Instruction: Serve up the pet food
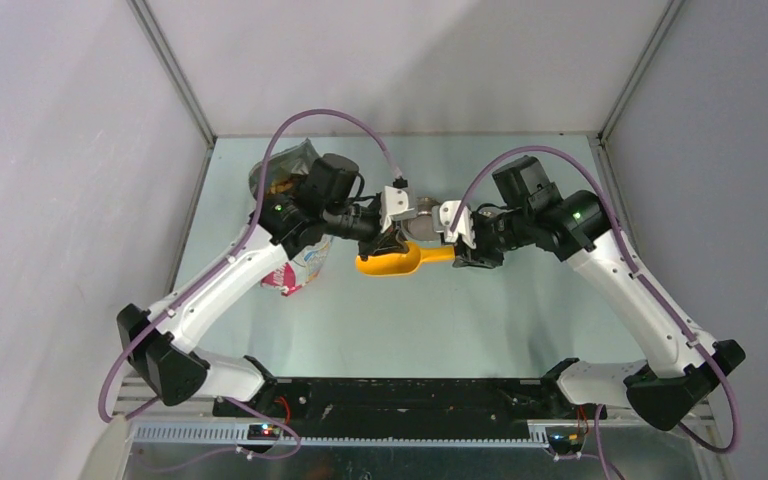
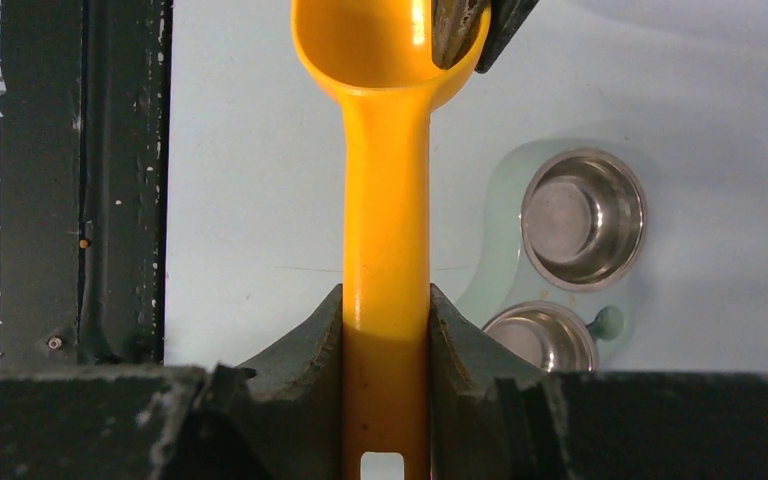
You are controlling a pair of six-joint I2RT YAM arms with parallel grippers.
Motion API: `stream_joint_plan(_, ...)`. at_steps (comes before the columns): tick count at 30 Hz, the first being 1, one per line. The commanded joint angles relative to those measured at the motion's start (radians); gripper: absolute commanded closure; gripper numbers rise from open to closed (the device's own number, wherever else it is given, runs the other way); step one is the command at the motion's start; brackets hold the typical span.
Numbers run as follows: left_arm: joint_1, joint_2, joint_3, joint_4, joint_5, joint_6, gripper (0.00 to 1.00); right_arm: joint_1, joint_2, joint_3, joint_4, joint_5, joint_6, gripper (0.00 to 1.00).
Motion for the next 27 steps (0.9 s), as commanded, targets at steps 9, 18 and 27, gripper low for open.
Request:
stream_joint_plan(9, 0.013, -0.007, -0.063, 0.149, 0.065, -0.090, 1.00, -0.125, 0.015, 0.077, 0.191, -0.130, 0.393, 0.42)
stream_joint_plan(18, 0.026, 0.128, 0.086, 0.315, 0.006, -0.222, 1.00, -0.534, 0.167, 0.028, 0.551, -0.635, 1.335, 0.03)
stream_joint_plan(27, 0.019, 0.235, 0.213, 0.350, -0.080, -0.243, 1.00, -0.659, 0.176, -0.003, 0.651, -0.709, 1.471, 0.00)
